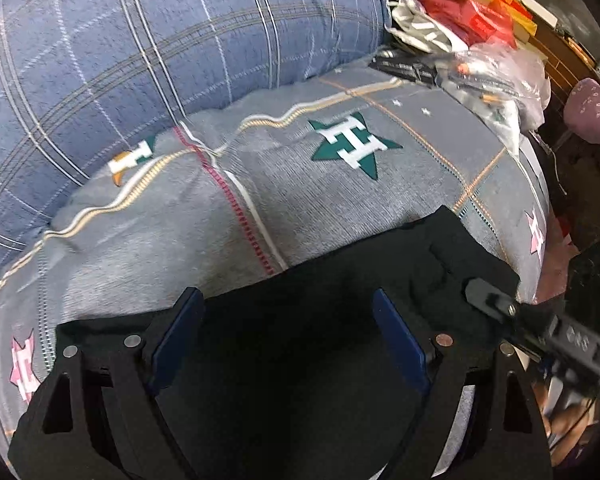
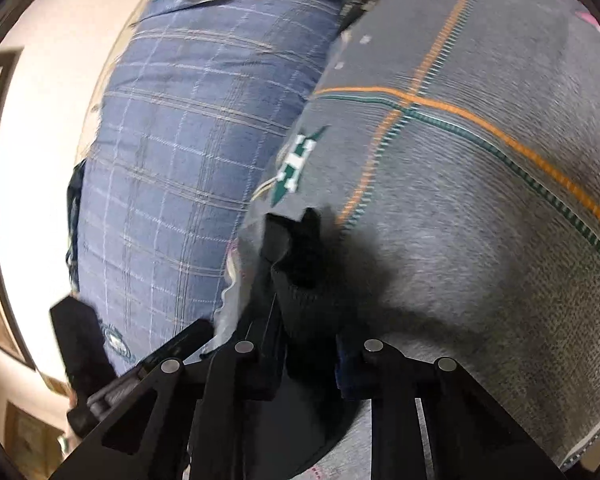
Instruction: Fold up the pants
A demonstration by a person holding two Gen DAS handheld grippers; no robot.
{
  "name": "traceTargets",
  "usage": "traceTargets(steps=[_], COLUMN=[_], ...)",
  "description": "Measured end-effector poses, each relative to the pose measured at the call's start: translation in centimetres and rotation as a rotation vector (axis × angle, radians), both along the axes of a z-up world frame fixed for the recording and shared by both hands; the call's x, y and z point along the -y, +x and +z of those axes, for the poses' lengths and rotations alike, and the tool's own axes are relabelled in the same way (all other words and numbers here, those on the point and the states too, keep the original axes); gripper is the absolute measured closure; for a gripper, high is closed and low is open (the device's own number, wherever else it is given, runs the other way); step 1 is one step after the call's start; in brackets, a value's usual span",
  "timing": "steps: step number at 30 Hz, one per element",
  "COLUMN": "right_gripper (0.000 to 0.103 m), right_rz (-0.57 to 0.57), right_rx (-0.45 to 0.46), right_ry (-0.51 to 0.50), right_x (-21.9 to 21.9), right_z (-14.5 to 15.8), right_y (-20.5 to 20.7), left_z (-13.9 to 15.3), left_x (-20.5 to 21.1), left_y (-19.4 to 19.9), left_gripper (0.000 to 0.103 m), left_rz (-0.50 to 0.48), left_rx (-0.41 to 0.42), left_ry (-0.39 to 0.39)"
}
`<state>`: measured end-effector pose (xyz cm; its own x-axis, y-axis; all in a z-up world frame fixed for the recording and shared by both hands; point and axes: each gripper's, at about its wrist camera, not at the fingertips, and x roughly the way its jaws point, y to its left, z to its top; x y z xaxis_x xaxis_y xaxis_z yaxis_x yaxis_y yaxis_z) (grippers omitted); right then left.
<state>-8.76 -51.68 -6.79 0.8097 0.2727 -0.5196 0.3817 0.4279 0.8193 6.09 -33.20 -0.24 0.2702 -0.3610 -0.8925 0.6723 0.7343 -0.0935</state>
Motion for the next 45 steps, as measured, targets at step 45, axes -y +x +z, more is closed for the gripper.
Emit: traceTargets(steps=[45], right_gripper=[0.066], right_rz=[0.729], right_rx=[0.146], right_ry=[-0.819], right_x=[-29.3], right_z=[3.9], right_y=[4.2], left_z=[1.4], left_x=[-20.2], left_y=[1.0], left_gripper=[0.016], left_rz=[0.305], left_rx=[-0.145], left_ry=[-0.256])
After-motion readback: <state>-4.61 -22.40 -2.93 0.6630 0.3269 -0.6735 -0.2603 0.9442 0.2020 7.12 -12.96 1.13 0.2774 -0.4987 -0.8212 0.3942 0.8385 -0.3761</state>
